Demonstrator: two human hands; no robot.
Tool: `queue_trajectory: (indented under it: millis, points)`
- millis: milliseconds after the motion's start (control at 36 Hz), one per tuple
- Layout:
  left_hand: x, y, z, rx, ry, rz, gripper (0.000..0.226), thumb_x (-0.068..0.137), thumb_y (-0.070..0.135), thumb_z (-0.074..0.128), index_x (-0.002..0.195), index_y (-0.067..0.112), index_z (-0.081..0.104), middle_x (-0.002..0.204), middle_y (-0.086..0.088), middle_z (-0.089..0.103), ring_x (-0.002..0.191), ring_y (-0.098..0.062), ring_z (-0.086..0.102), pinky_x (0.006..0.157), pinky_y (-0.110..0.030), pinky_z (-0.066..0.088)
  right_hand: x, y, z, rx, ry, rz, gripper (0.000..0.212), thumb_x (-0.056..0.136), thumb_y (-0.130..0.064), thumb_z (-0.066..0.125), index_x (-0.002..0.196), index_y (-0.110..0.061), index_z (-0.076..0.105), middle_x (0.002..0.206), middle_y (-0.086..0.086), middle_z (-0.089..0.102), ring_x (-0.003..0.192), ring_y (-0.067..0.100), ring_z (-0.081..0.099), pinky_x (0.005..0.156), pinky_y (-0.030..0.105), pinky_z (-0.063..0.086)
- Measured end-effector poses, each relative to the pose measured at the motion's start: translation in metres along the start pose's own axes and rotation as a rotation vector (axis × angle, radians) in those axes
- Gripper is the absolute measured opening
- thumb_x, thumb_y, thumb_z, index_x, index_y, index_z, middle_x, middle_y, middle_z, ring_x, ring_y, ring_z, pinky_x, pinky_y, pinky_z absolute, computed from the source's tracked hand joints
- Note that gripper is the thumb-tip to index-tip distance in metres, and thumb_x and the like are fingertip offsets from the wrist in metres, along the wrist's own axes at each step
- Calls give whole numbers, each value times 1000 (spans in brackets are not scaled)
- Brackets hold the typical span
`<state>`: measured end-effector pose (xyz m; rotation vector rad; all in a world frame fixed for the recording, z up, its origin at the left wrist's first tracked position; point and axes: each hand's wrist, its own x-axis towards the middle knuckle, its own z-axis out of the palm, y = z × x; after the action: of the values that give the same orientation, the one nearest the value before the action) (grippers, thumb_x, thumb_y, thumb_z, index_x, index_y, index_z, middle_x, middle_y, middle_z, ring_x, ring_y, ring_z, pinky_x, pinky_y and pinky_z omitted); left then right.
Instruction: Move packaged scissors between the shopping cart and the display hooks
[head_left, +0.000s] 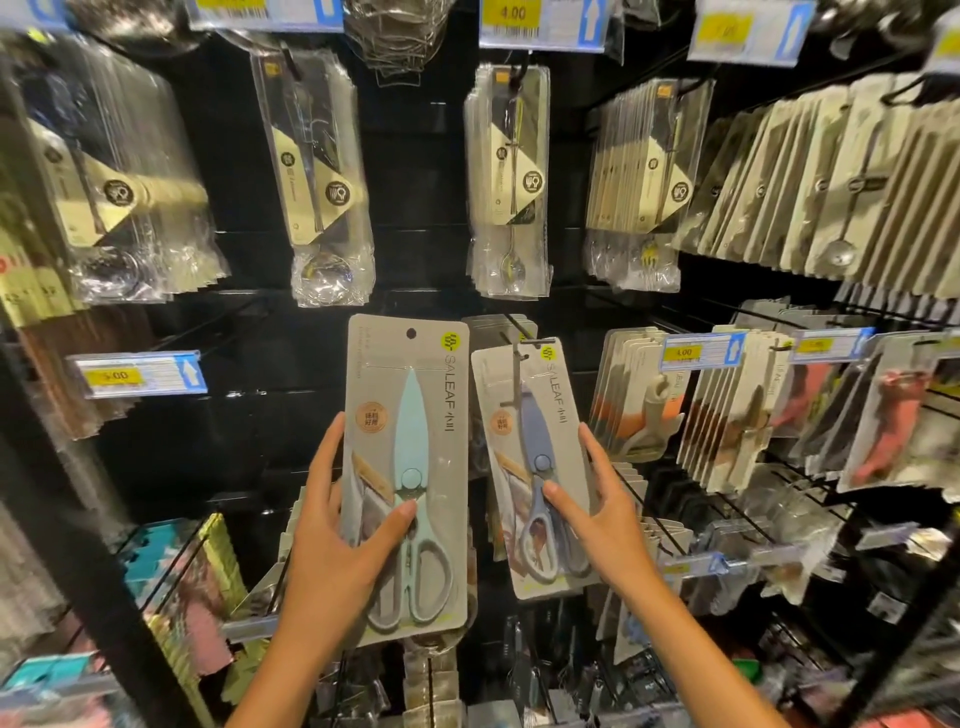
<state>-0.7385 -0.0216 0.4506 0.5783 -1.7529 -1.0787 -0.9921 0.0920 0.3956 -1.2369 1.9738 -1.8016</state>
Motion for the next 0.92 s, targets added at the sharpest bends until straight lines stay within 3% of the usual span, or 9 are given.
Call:
queue_trajectory:
  millis: [56,83,194,306,500,694,806,917]
  points:
    - [2,0,0,10,0,10,97,78,20,81,147,58,25,151,19,45,135,-16,51,108,-52,46,5,2,3,-138,-13,-2,81,96,-39,65,156,-49,11,128,-49,38,105,-26,52,87,7,45]
    - [4,1,0,13,1,13,97,78,20,81,148,58,25,150,20,45,135,-15,51,108,-51,47,8,4,6,-196,-22,-4,82,97,-44,62,155,-52,5,128,-47,38,103,-23,54,89,10,45]
    - [10,3,1,21,9,24,96,78,21,80,147,59,25,150,22,44,134,-13,52,106,-49,49,29,21,16,-325,-57,10,82,97,-58,50,150,-59,-13,143,-13,53,114,13,66,94,39,57]
    - [15,4,3,30,25,18,96,76,24,80,146,59,26,151,23,43,135,-14,50,106,-51,48,56,33,29,-388,-81,40,81,100,-57,44,143,-63,-24,155,3,44,115,29,66,90,56,56]
    - [23,10,8,46,40,20,95,73,33,80,144,63,25,149,23,45,133,-13,52,106,-46,49,100,49,46,-430,-130,97,85,100,-58,39,136,-61,-37,132,16,55,96,35,67,86,59,54]
    - [23,7,7,48,37,13,96,74,32,81,145,63,23,149,12,49,133,-19,54,103,-54,50,119,52,50,-476,-170,152,91,98,-65,40,127,-61,-46,124,17,52,88,34,65,86,55,53]
    - [21,7,7,59,34,7,97,74,33,81,144,64,22,148,12,50,132,-20,54,104,-55,49,112,47,46,-419,-176,118,89,100,-56,44,134,-62,-39,142,19,43,111,40,59,95,56,48]
    - [19,7,6,47,26,13,96,75,32,81,144,64,23,149,13,49,133,-19,53,104,-53,50,89,43,38,-312,-59,73,103,99,-33,61,144,-54,-28,164,12,17,147,35,30,115,51,33]
